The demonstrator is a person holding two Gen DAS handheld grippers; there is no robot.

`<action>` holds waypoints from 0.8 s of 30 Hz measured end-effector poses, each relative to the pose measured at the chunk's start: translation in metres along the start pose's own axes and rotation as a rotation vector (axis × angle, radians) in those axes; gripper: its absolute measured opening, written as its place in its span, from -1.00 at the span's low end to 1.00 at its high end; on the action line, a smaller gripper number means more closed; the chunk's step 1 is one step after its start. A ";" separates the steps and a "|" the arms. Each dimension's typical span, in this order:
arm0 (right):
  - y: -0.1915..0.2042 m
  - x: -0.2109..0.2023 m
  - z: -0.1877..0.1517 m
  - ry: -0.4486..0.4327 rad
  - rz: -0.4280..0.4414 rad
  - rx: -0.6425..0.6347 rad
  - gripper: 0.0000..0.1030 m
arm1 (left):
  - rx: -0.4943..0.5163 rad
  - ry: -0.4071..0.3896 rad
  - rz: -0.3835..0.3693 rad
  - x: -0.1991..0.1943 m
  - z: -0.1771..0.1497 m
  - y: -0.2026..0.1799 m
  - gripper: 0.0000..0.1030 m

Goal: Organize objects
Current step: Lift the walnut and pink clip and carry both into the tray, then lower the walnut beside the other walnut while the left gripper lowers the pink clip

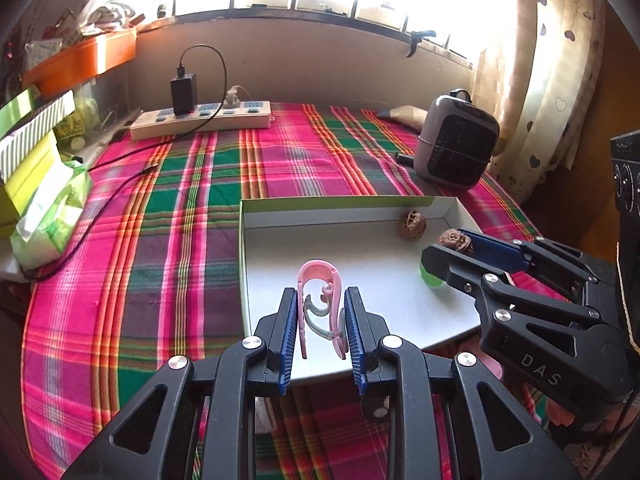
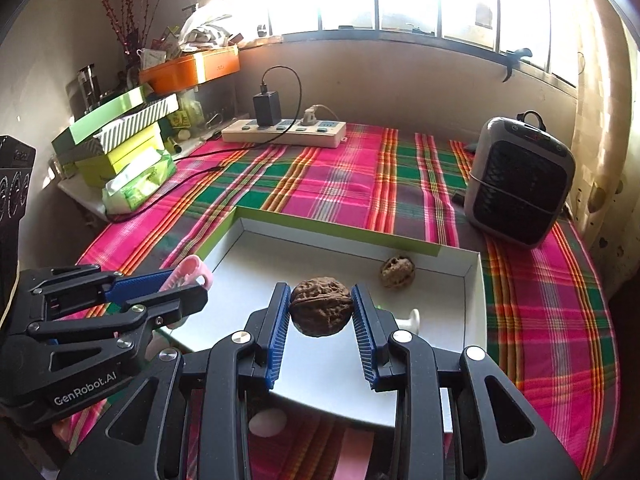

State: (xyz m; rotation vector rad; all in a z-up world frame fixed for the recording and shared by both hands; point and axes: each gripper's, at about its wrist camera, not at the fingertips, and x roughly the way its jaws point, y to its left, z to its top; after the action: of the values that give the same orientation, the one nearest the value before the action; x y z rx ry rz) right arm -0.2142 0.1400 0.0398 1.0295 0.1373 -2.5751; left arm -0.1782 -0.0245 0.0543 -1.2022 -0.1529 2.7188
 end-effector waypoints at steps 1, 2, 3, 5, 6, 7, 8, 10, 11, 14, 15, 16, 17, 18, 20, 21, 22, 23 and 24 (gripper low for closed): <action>-0.001 0.004 0.003 0.005 -0.004 -0.001 -0.36 | -0.002 0.003 0.001 0.003 0.002 0.001 -0.58; -0.002 0.008 0.006 0.010 -0.003 -0.001 -0.36 | -0.001 0.007 0.000 0.006 0.003 0.001 -0.58; -0.003 0.012 0.008 0.017 -0.001 0.000 -0.36 | 0.004 0.009 -0.001 0.009 0.005 0.001 -0.58; -0.004 0.020 0.012 0.024 -0.014 0.000 -0.36 | 0.006 0.018 0.002 0.015 0.008 0.002 -0.58; -0.005 0.022 0.013 0.026 -0.016 -0.001 -0.36 | 0.007 0.020 0.001 0.018 0.009 0.003 -0.58; -0.006 0.026 0.015 0.032 -0.017 0.002 -0.36 | 0.004 0.023 0.002 0.021 0.010 0.004 -0.58; -0.007 0.029 0.016 0.038 -0.016 0.007 -0.36 | 0.003 0.027 0.000 0.023 0.012 0.004 -0.58; -0.007 0.036 0.018 0.052 -0.017 0.005 -0.36 | 0.004 0.033 0.001 0.029 0.015 0.006 -0.58; -0.008 0.040 0.019 0.059 -0.021 0.007 -0.36 | 0.006 0.037 0.005 0.032 0.016 0.006 -0.58; -0.011 0.051 0.020 0.085 -0.021 0.017 -0.36 | 0.005 0.061 0.017 0.044 0.018 0.010 -0.58; -0.013 0.055 0.021 0.090 -0.023 0.021 -0.36 | 0.011 0.060 0.016 0.046 0.019 0.009 -0.58; -0.014 0.058 0.022 0.099 -0.024 0.025 -0.36 | 0.016 0.060 0.025 0.048 0.020 0.009 -0.58; -0.016 0.062 0.022 0.113 -0.021 0.033 -0.36 | 0.023 0.061 0.032 0.050 0.020 0.009 -0.58; -0.017 0.066 0.023 0.124 -0.018 0.041 -0.36 | 0.030 0.063 0.037 0.052 0.021 0.008 -0.58; -0.017 0.070 0.024 0.132 -0.021 0.041 -0.36 | 0.028 0.068 0.033 0.055 0.022 0.008 -0.58; -0.017 0.072 0.025 0.133 -0.024 0.035 -0.36 | 0.033 0.068 0.031 0.056 0.022 0.008 -0.58; -0.017 0.074 0.025 0.136 -0.026 0.030 -0.36 | 0.035 0.071 0.034 0.058 0.023 0.008 -0.58; -0.017 0.076 0.026 0.140 -0.029 0.030 -0.36 | 0.039 0.077 0.034 0.060 0.023 0.008 -0.58; -0.018 0.078 0.027 0.143 -0.029 0.030 -0.36 | 0.041 0.081 0.032 0.061 0.023 0.008 -0.58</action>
State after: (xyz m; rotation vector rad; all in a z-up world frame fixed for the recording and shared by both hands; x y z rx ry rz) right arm -0.2902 0.1273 0.0054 1.2311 0.1519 -2.5359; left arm -0.2368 -0.0212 0.0242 -1.3119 -0.0672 2.6809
